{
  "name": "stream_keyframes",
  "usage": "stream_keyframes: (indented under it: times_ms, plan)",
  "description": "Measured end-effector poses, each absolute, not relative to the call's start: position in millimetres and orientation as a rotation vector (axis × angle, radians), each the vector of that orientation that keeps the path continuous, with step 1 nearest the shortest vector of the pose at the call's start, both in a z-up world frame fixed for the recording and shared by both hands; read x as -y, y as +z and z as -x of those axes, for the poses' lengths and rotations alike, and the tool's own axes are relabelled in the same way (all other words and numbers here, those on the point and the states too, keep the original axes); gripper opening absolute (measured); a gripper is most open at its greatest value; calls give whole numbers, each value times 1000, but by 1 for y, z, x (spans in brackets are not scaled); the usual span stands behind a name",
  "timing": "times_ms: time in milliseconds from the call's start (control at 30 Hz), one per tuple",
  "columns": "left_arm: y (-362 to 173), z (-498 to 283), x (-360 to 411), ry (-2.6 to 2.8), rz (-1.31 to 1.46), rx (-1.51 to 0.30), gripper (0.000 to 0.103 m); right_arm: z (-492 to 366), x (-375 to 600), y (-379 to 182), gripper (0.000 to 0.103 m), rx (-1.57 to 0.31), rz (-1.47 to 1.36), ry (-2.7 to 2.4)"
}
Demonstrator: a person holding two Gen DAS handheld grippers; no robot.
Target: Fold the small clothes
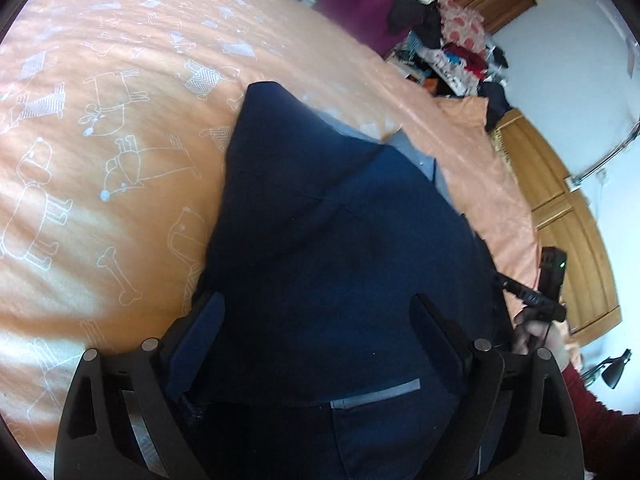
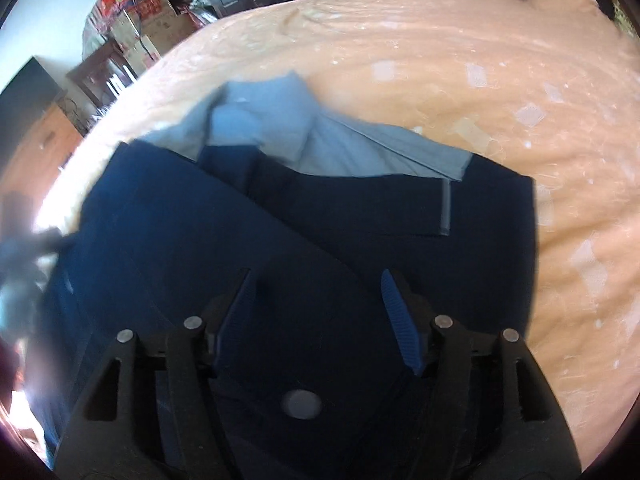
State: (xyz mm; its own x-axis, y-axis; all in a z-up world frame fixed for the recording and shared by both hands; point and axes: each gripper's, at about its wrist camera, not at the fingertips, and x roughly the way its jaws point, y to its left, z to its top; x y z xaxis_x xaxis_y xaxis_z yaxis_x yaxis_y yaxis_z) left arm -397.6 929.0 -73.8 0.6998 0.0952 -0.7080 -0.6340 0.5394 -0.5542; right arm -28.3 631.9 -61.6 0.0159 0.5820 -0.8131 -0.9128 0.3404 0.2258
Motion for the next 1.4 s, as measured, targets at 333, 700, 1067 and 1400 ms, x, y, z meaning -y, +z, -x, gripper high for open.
stream_keyframes:
  times_ms: [333,700,1067,1400]
  plan:
    - [-69,399,-926,642,833,-675,83,33,-635,-23,10,-874,361,1309]
    - [-53,444,-921,844,883,-576,82,-6,-626,-68,24,-1047,351,1246]
    - [-37,387,-835,483,713,-818,86,-3,-626,-72,26,-1062,287,1274]
    - [-69,418,-882,607,917,-689,85,6,-633,-61,16,-1073,283,1287]
